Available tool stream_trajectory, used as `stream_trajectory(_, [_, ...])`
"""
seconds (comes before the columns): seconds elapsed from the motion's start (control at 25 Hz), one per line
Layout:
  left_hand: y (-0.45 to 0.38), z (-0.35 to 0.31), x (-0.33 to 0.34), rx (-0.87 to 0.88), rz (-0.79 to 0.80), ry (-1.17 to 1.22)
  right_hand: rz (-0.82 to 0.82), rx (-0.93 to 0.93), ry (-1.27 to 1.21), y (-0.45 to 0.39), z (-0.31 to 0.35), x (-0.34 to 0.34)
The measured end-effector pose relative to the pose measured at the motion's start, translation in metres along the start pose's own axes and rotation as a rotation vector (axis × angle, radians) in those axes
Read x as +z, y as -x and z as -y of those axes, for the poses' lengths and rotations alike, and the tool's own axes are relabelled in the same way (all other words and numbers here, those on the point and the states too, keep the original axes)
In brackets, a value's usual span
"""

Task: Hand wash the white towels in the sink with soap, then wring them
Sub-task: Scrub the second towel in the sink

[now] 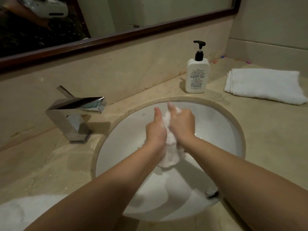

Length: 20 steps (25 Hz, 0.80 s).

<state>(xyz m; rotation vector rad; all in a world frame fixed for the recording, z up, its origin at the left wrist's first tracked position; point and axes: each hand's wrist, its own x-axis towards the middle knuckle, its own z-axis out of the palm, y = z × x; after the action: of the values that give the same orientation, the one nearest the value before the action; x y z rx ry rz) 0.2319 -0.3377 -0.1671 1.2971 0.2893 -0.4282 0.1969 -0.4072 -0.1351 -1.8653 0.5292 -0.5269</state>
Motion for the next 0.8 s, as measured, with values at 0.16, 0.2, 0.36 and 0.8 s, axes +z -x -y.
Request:
stream_trajectory(0.16, [-0.002, -0.005, -0.006, -0.080, 0.059, 0.135, 0.096, -0.077, -0.006, 0.017, -0.001, 0.007])
stream_trajectory(0.2, [-0.002, -0.003, -0.003, -0.080, 0.080, 0.128, 0.073, -0.041, -0.019, 0.013, -0.001, 0.005])
stream_trajectory(0.36, [0.001, 0.003, 0.002, 0.002, -0.015, -0.011, -0.019, 0.098, -0.119, 0.003, -0.001, -0.002])
stream_trajectory(0.8, [-0.016, -0.048, -0.043, 0.060, 0.325, -0.468, 0.326, 0.328, -0.398, -0.016, 0.002, -0.028])
